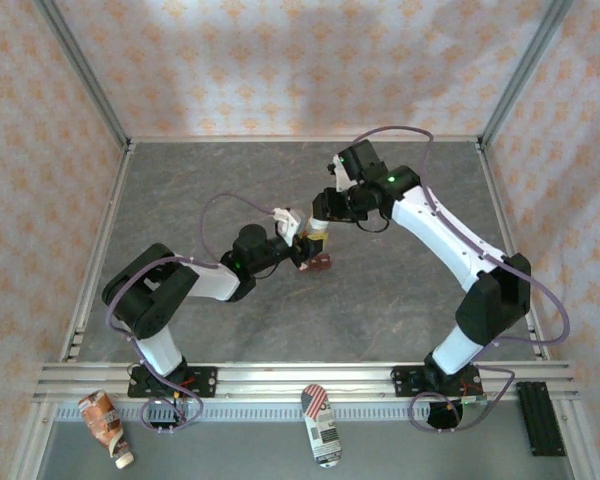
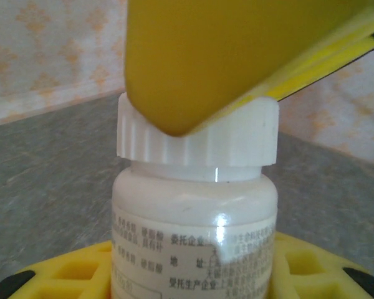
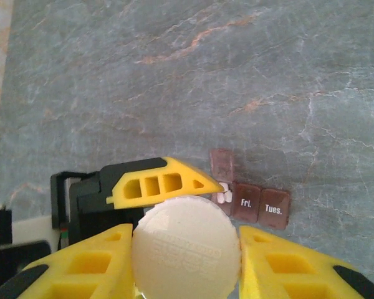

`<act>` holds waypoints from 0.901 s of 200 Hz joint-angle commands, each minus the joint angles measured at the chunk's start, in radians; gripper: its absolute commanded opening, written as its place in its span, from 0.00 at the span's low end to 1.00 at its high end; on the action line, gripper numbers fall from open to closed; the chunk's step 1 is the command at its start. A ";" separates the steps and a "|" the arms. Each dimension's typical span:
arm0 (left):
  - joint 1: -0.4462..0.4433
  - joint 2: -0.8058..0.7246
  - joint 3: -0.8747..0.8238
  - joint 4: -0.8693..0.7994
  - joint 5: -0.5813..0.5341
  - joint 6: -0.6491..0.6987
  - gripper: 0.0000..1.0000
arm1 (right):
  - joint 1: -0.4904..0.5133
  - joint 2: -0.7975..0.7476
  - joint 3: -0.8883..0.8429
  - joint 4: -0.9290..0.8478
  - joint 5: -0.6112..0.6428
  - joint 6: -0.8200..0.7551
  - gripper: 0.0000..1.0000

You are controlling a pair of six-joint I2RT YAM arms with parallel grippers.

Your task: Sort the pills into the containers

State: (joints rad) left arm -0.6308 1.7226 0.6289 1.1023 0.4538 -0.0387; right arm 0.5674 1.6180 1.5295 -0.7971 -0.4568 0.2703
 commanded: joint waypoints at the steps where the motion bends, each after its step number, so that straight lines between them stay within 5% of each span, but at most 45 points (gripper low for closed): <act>1: -0.047 -0.068 0.028 0.164 -0.183 0.103 0.00 | 0.058 -0.003 -0.058 0.025 0.114 0.161 0.37; 41: -0.100 -0.022 0.054 0.169 -0.341 0.133 0.00 | 0.088 0.003 -0.083 0.102 0.168 0.257 0.37; 85: -0.091 -0.009 0.060 0.174 -0.342 0.110 0.00 | 0.050 -0.032 -0.009 0.074 0.163 0.237 0.46; 139: -0.007 -0.021 0.043 0.176 -0.101 0.010 0.00 | -0.051 -0.166 0.085 0.010 0.053 0.146 0.67; 180: 0.042 -0.037 0.044 0.177 0.155 -0.053 0.00 | -0.101 -0.205 0.109 -0.061 0.004 -0.005 0.70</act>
State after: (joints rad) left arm -0.6056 1.7229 0.6613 1.2110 0.4072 -0.0357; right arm 0.4801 1.4326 1.6093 -0.7742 -0.4053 0.3912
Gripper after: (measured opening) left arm 0.444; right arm 0.694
